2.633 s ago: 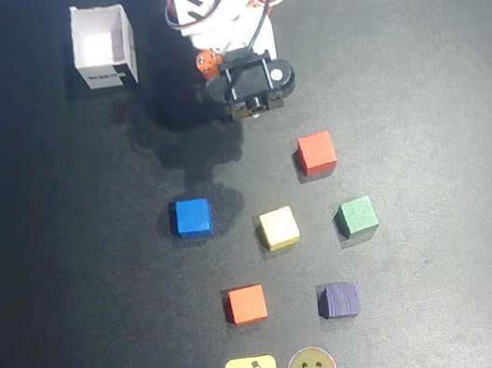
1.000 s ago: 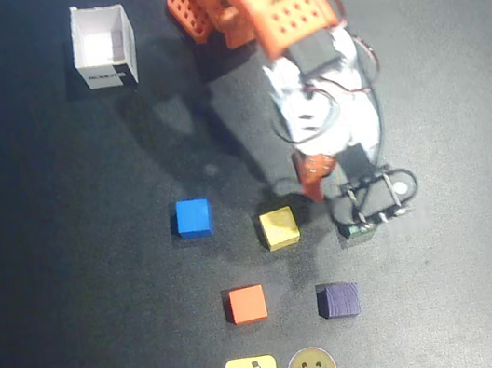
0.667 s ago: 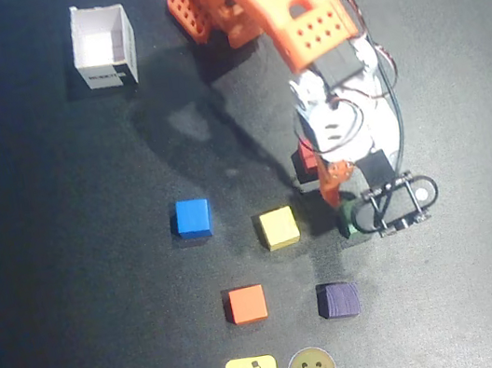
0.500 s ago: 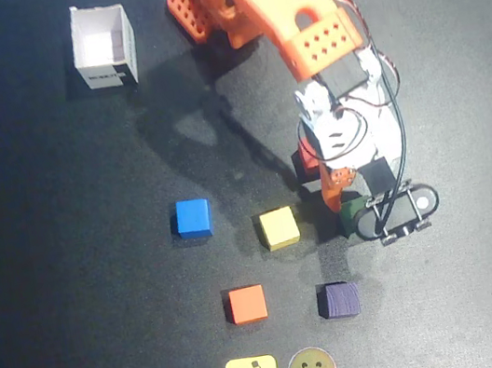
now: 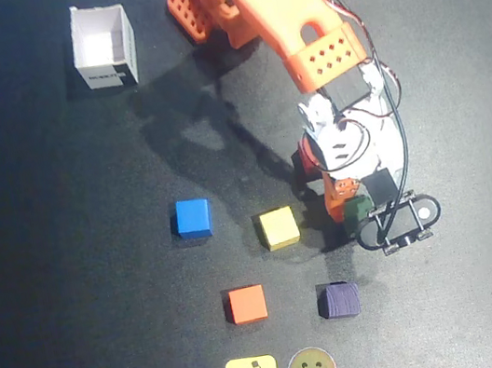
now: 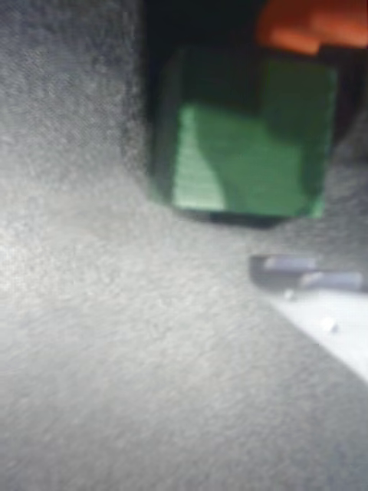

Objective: Put the green cube on top of the blue cube.

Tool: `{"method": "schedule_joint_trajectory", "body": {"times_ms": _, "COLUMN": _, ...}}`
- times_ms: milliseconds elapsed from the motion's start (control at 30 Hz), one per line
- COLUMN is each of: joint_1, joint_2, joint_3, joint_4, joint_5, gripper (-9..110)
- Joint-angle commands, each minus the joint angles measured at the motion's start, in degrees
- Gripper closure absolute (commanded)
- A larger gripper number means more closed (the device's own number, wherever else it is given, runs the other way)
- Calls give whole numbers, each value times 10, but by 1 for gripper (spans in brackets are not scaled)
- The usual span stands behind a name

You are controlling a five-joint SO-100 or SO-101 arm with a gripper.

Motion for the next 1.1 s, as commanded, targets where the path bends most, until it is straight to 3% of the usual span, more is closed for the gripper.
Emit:
{"method": "schedule_joint_trajectory", "body": {"times_ms": 0, "joint_1": 0, "joint_2": -1, "joint_3": -37, "joint_4": -14, "joint_5": 5, "gripper": 81}}
{"method": "schedule_joint_trajectory", "body": {"times_ms": 433, "joint_1": 7, "joint_2": -25, "joint_3": -4, "joint_4": -75, "joint_5": 5, "gripper": 82}}
{"method": "schedule_joint_trajectory", "body": {"times_ms": 1067, "joint_1": 19, "joint_2": -20, "joint_3": 22, "joint_4": -98, "joint_5": 6, "gripper": 92}}
